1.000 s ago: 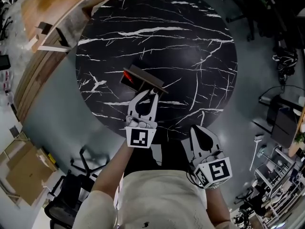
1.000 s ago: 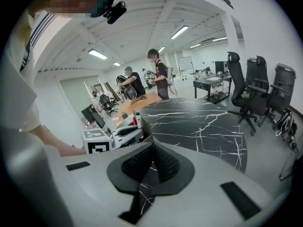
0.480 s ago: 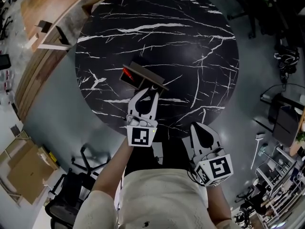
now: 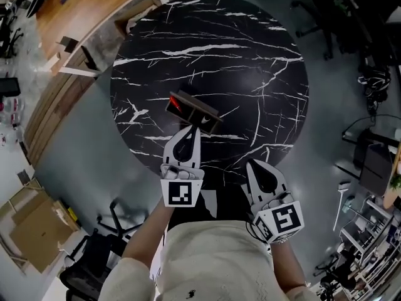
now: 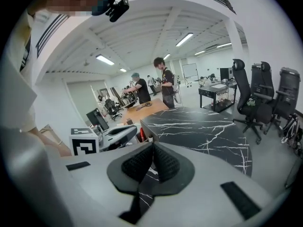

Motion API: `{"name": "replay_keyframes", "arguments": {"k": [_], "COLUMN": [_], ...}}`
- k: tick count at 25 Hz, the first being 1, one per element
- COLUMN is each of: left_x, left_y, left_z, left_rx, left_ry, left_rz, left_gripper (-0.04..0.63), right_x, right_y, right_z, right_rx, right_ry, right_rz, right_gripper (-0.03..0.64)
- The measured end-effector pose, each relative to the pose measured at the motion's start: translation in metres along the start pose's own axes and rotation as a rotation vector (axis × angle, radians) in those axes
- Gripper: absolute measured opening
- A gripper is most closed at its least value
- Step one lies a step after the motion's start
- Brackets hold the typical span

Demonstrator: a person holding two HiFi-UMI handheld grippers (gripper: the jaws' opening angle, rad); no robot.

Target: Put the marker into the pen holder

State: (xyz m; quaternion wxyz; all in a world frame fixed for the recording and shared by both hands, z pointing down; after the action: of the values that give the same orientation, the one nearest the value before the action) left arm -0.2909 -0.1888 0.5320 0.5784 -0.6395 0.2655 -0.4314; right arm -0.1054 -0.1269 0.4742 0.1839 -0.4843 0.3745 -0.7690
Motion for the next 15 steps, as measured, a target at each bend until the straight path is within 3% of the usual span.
{"name": "replay_keyframes", "arguments": {"k": [5,15], "left_x": [-0.029,-0.103], "left_y": [0.047,0.112], "left_z": [-0.005,-0.01], "left_rx": [-0.218,-0.139], "left_ry": [0.073,0.113], "left_rz": [0.097,0.12], "left_gripper": [0.012,0.012], "right_x": [-0.009,-0.013], "right_y": [0.018,0.066], "right_z": [-0.018,-0.071], "right_rx": [-0.009,-0.098], "right_ry": [0.025,0.118], "right_rz": [0.061,0.177], "right_gripper": [0.017,0.017]}}
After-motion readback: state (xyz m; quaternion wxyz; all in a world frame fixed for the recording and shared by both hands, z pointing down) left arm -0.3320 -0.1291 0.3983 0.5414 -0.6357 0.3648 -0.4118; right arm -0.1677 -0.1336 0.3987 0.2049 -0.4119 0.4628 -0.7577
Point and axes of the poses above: the fingertips, and each gripper's own axes: x forward along the fingers, z to its right, y out of its top, the point moved 7 cm from there along -x, backward along the fingers, and after that the axes turned 3 degrees about -y, right-handed, at the moved point
